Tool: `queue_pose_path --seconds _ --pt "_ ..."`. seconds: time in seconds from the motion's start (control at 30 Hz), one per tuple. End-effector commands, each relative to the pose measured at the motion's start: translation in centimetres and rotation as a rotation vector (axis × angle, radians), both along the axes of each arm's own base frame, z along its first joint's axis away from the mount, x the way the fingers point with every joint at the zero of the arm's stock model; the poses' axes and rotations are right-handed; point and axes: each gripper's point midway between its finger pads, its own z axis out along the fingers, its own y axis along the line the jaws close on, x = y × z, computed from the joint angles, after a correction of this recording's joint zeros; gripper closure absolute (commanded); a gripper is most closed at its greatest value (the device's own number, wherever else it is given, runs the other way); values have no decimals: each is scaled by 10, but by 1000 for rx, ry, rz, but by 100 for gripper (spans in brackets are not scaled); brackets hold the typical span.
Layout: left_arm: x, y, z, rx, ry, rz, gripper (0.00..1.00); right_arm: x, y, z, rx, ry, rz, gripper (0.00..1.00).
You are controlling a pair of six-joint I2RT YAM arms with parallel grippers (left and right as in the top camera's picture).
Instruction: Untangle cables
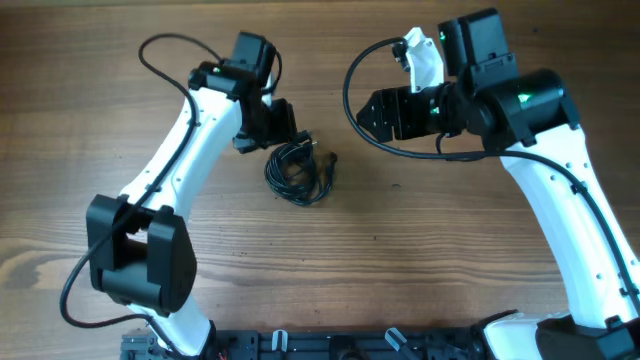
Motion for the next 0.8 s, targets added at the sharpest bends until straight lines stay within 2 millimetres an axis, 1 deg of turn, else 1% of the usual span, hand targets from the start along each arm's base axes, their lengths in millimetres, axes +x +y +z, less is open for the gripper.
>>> queue_pose_path --seconds 0.0,0.03,0.07,0.1,0.13,0.17,0.2,0.27,0.3,0.33,0.37,0.4,0.47,0.6,0.73,0.77 --pt "-13 19 -27 64 36 115 37 5 0 1 -8 -5 -11 23" --pt "-12 18 -32 62 26 104 41 5 0 1 -8 -6 -10 23" --pt "-8 17 -40 64 -8 45 43 5 0 1 -8 -5 -11 23" --pt "-5 16 -46 66 -34 0 43 5 0 1 -8 -5 -10 23" --pt "-3 15 -50 68 -57 -37 46 5 0 1 -8 -5 -10 23" --pt "-1 15 -52 67 -73 -56 50 5 0 1 -8 -4 -11 23" --pt "-1 14 -54 66 -80 -76 58 5 0 1 -8 -5 -11 23" --pt "-3 15 -55 68 -70 -76 66 5 0 1 -8 -5 -11 23" --pt "-5 14 -55 67 -60 -75 67 5 0 1 -8 -5 -11 23" --pt "-11 8 -56 36 -37 -79 68 5 0 1 -8 -5 -11 23" --pt "-16 7 -57 33 -7 -30 69 5 0 1 -8 -5 -11 23" --pt "-22 12 -59 53 24 42 68 5 0 1 -8 -5 -11 22" --pt "-25 17 -60 76 43 96 67 5 0 1 -7 -4 -12 22" --pt "-22 15 -68 65 19 96 68 5 0 1 -7 -4 -11 22" --pt "-29 14 -84 44 29 110 69 5 0 1 -7 -4 -12 22" --pt "-30 11 -87 23 28 107 69 5 0 1 -7 -5 -12 22"
